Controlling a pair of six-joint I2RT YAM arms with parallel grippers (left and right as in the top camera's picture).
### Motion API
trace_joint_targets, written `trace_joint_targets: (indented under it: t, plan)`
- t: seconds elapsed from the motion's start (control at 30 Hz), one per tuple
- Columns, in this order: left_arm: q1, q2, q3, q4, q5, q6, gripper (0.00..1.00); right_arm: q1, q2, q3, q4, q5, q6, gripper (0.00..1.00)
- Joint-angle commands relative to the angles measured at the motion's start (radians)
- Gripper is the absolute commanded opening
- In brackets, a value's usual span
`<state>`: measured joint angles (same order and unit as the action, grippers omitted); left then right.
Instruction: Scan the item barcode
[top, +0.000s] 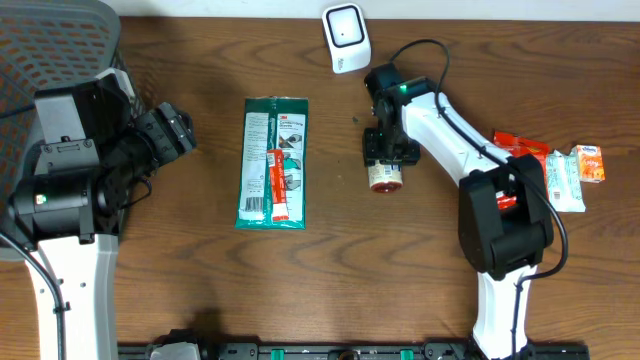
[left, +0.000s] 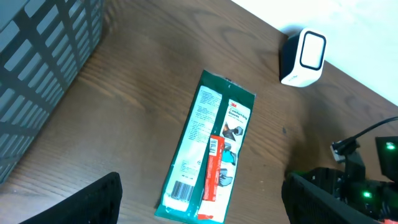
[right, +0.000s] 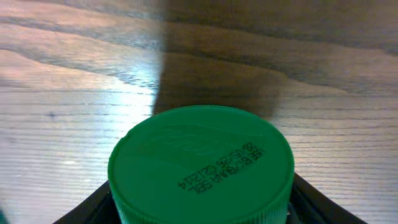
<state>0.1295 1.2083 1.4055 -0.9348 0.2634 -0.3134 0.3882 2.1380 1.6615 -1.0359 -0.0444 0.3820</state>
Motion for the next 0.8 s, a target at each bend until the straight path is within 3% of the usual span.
trace_joint_targets:
  t: [0.0,0.2,0.5,0.63,0.77]
  plan:
    - [0.005,0.0,0.004,0.0,0.004,0.006,0.82,0.005,-0.124,0.041,0.0,0.026,-0.005,0.37]
    - [0.005,0.0,0.004,0.0,0.004,0.006,0.82,0.015,-0.216,0.041,0.003,0.07,0.047,0.34]
    - [0.005,0.0,0.004,0.0,0.004,0.006,0.83,0.144,-0.35,0.023,0.019,0.335,0.166,0.28]
    - [0.005,0.0,0.004,0.0,0.004,0.006,0.82,0.246,-0.459,-0.059,0.071,0.507,0.202,0.27]
    - [0.005,0.0,0.004,0.0,0.004,0.006,0.82,0.31,-0.575,-0.257,0.24,0.592,0.222,0.25]
